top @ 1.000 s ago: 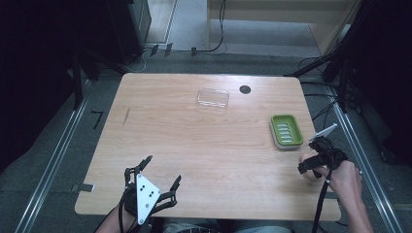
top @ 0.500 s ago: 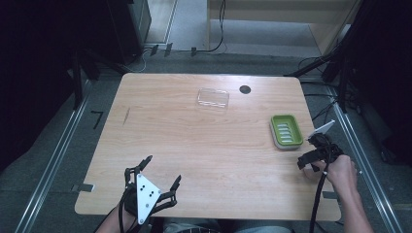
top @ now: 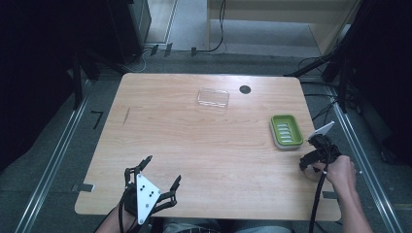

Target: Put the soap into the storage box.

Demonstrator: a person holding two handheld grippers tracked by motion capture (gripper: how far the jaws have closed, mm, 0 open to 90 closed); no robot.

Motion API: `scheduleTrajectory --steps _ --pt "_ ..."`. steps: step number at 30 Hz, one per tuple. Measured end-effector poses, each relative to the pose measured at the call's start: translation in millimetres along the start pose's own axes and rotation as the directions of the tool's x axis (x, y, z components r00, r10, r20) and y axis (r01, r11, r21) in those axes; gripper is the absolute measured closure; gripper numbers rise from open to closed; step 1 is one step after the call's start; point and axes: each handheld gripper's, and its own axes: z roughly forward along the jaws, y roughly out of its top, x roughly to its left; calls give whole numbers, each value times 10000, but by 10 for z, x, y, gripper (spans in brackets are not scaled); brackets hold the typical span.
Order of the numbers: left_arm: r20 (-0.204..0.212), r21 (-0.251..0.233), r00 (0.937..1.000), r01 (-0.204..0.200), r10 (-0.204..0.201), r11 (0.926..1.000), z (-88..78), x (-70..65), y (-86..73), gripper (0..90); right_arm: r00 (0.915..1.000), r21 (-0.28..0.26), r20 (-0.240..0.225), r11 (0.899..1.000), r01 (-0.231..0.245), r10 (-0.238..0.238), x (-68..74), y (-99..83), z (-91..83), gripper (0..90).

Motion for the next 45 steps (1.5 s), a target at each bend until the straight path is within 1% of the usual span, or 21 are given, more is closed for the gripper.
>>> scheduleTrajectory --steps 2,9,10,16,18,28,35,39,40,41,45 --pt "-4 10 10000 -7 7 10000 1 -1 0 99 10000 64 13 10000 18 -18 4 5 4 211" --pt "-1 13 10000 -10 10 10000 1 -1 0 99 9999 105 97 9999 85 -86 29 15 10 225" --pt "1 12 10000 -15 15 10000 1 -1 0 99 9998 84 136 9998 162 -163 32 14 13 227" --pt "8 2 10000 -17 17 10000 0 -3 1 99 9997 9 191 9998 174 -174 50 9 7 253" --pt "6 -1 10000 -13 13 10000 -1 -4 1 99 9997 -137 184 9998 176 -174 56 3 -5 314" --pt "-4 -5 10000 2 -2 10000 -4 0 0 99 9996 -177 199 9997 184 -181 54 -2 -12 322" --pt "-21 -26 10000 24 -24 10000 -5 1 -1 99 9992 -43 198 9993 361 -360 43 -5 -23 325" --pt "-7 -22 10000 -7 7 10000 -5 -1 0 99 9990 -31 227 9993 384 -383 28 -17 -65 327" --pt "-13 -34 10000 1 -1 10000 -5 -2 0 99 9991 -111 230 9993 370 -368 28 -21 -79 328" --pt "-5 -30 10000 2 -2 10000 -5 -1 0 99 9988 -123 232 9990 436 -433 27 -23 -92 328" --pt "-21 -34 10000 10 -10 10000 -5 -1 -1 99 9987 -153 213 9988 456 -453 38 -25 -133 330"
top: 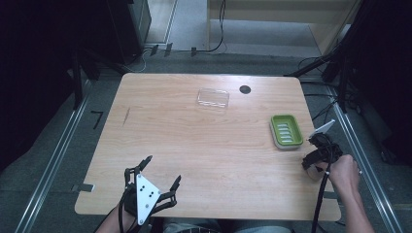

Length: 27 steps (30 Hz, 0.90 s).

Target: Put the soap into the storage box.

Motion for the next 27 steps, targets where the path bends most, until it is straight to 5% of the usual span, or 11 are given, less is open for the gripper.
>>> scheduleTrajectory --steps 12,24,27 --pt "9 6 10000 -12 12 10000 1 1 0 99 9998 187 -69 9996 205 -203 43 23 110 333" --pt "-7 -19 10000 -17 17 10000 -3 1 0 99 9995 203 -93 9993 -314 316 18 -29 103 234" --pt "-5 -12 10000 -15 15 10000 -3 2 0 99 9994 261 -102 9991 -326 328 14 -49 111 265"
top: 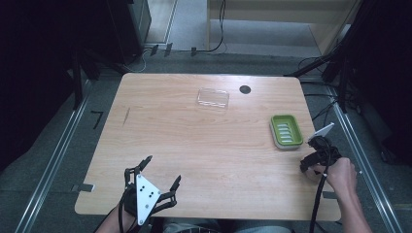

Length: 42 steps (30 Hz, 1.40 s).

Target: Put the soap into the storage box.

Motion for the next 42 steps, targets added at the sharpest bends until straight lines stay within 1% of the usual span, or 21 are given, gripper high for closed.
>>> scheduleTrajectory --steps 3,5,6,9,15,16,21,24,28,29,31,32,35,36,39,41,42 --pt "15 -6 10000 -23 23 10000 2 -3 1 99 10000 -4 -8 10000 38 -38 3 -7 9 320" --pt "-6 -8 10000 -8 8 10000 2 -2 1 99 10000 11 59 10000 -13 13 21 -7 4 331" --pt "-10 -7 10000 0 0 10000 1 -3 1 99 9999 -3 93 10000 50 -50 23 -7 5 332" --pt "-4 -9 10000 -7 7 10000 0 -2 0 99 10000 8 88 10000 -7 7 24 -9 4 334" --pt "-6 -10 10000 4 -4 10000 0 -2 1 99 9997 157 110 9996 216 -217 27 -3 -7 336" --pt "-9 -11 10000 -1 1 10000 1 -2 0 99 9998 120 99 9998 185 -186 28 -3 -15 336" --pt "-8 -9 10000 35 -35 10000 2 0 -1 99 9997 41 37 9997 249 -249 9 0 -87 336" --pt "4 -11 10000 -3 3 10000 3 -1 0 99 9994 5 135 9995 304 -304 1 1 -127 336" --pt "12 -5 10000 -18 18 10000 4 -4 2 99 9992 -8 129 9993 386 -386 -18 -2 -159 336" --pt "24 -12 10000 -14 14 10000 5 -6 2 99 9994 -14 124 9994 333 -333 -19 -3 -170 336" --pt "25 -3 10000 -14 14 10000 5 -5 2 99 9991 -35 91 9991 421 -420 -29 -3 -191 336" --pt "26 -7 10000 -11 11 10000 6 -4 2 99 9993 -82 118 9993 362 -361 -26 -3 -201 336" --pt "29 2 10000 -15 15 10000 7 -4 2 99 9989 -147 72 9988 463 -462 -30 2 -238 336" --pt "33 1 10000 -22 22 10000 8 -4 2 99 9991 -142 67 9990 417 -416 -22 5 -253 336" --pt "33 -2 10000 -3 3 10000 10 -6 3 99 9985 -176 62 9984 543 -542 -12 15 -285 336" --pt "47 16 10000 -19 19 10000 11 -6 4 99 9985 -189 49 9984 541 -540 8 18 -294 336" --pt "55 14 10000 -25 25 10000 12 -6 5 99 9980 -146 35 9979 624 -624 16 22 -296 336"
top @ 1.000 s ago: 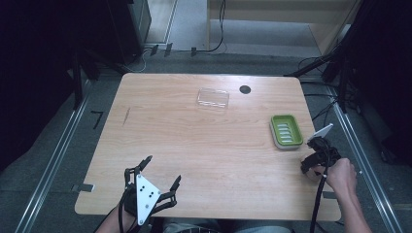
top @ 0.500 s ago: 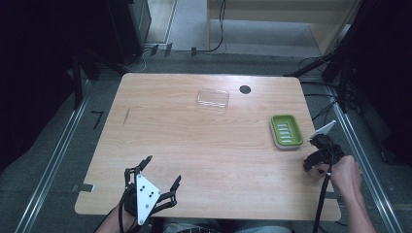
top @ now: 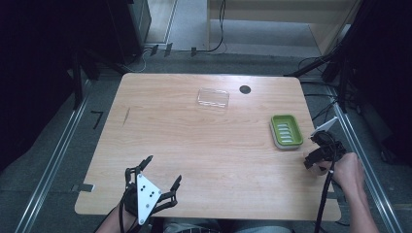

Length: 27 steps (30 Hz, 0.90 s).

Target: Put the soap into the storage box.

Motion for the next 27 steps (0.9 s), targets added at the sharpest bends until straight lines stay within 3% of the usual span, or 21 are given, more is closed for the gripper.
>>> scheduleTrajectory --steps 10,27 --pt "40 9 10000 30 -30 10000 15 -1 3 99 9994 -10 93 9994 334 -334 86 58 -83 336" --pt "51 12 10000 50 -50 10000 21 0 5 99 9986 -251 107 9984 514 -512 128 243 -227 336"
